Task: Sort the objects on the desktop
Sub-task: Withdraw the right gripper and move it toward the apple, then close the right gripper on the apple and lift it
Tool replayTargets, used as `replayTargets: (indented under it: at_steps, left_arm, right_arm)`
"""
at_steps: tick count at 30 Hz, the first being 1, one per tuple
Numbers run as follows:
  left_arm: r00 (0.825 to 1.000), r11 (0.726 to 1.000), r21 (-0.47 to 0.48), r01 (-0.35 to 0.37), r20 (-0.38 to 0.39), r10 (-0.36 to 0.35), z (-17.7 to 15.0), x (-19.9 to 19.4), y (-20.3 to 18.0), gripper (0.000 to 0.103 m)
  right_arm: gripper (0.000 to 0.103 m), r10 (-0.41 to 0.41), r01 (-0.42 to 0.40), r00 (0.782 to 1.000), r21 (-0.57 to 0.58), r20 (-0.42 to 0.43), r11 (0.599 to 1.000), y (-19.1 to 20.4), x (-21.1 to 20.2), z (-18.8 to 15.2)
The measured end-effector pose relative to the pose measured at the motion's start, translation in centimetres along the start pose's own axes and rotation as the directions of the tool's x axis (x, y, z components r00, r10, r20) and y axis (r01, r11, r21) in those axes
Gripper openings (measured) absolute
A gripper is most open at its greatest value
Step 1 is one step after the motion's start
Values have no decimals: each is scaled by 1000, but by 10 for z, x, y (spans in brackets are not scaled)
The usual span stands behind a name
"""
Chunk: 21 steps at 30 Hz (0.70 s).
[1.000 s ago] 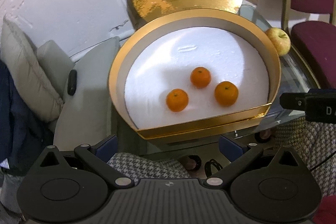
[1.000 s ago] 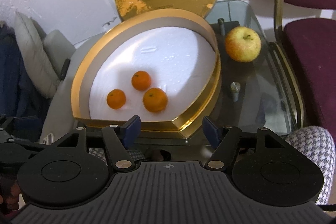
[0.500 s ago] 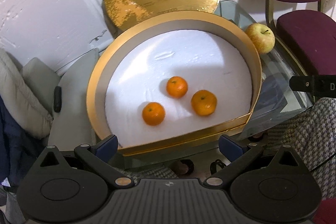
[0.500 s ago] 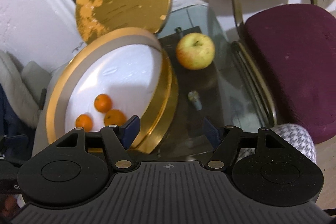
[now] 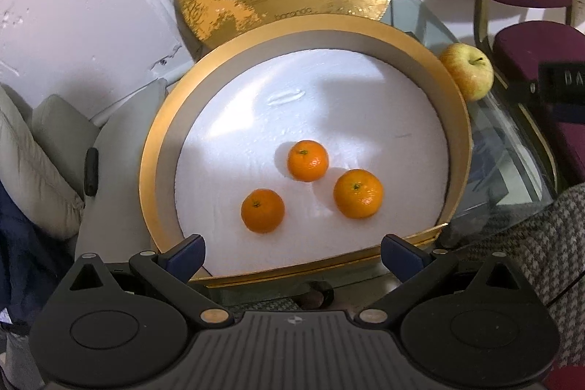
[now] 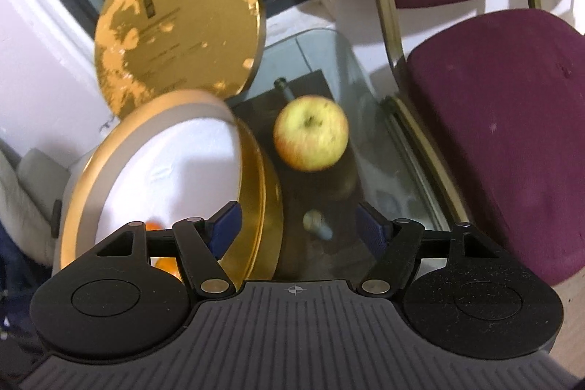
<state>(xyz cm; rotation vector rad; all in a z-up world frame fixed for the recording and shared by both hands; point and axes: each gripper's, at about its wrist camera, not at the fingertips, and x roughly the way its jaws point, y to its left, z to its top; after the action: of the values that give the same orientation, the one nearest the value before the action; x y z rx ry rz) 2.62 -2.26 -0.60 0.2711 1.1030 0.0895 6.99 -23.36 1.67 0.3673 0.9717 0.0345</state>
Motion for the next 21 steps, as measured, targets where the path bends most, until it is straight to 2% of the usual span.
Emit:
replayTargets:
  at_steps: [8,12,21]
  left_arm:
    - [1000,999,-48,8,-25,-10,3,14,13,102]
    - [999,997,-70,13,-34,-15,4,20,18,102]
    - [998,995,-102,7,-62,-14,3,32,28,102]
  right_arm:
    - [81,-36,36,999,18,-1,999,4,37,32]
    - [91,-42,41,999,67,12,997,2,56,48]
    - [91,-111,116,993,113,-48,987,8,98,73]
